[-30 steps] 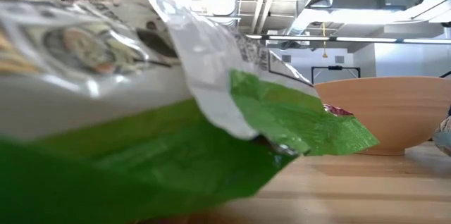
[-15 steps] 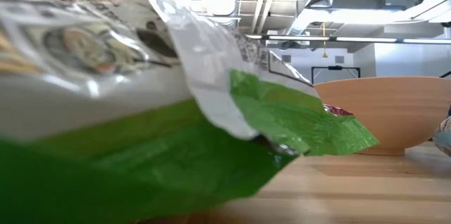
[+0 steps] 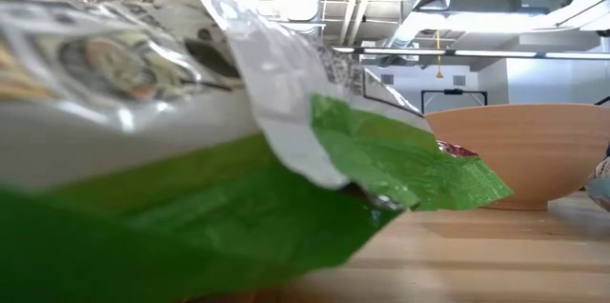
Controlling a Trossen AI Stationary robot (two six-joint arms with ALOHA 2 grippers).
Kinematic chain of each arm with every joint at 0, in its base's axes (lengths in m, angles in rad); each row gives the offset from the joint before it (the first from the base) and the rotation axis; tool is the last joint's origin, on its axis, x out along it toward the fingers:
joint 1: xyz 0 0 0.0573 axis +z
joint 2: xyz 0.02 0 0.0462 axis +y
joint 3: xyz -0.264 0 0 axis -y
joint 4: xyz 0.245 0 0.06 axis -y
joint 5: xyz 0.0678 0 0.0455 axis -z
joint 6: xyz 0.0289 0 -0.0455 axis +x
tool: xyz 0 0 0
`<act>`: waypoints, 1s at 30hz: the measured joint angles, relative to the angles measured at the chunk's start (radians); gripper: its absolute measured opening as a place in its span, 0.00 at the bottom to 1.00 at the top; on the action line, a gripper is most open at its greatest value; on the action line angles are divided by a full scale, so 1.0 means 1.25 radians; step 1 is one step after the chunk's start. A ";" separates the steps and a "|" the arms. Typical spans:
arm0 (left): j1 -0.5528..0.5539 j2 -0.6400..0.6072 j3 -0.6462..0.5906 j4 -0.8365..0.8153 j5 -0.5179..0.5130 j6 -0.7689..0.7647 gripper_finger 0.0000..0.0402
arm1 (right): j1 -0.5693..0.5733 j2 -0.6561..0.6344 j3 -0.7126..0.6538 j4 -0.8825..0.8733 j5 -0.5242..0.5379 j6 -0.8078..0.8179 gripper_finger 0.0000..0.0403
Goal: Pick & Place Food Item
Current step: Put the orange seasoning pack into the blue bin
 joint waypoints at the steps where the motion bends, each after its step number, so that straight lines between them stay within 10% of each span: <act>1: 0.000 0.000 0.000 -0.011 0.000 0.000 0.00 | 0.000 0.000 0.000 0.000 0.000 0.000 0.25; 30: 0.005 0.000 -0.083 0.054 0.061 0.041 0.00 | -0.002 0.000 0.000 0.000 0.000 -0.009 0.25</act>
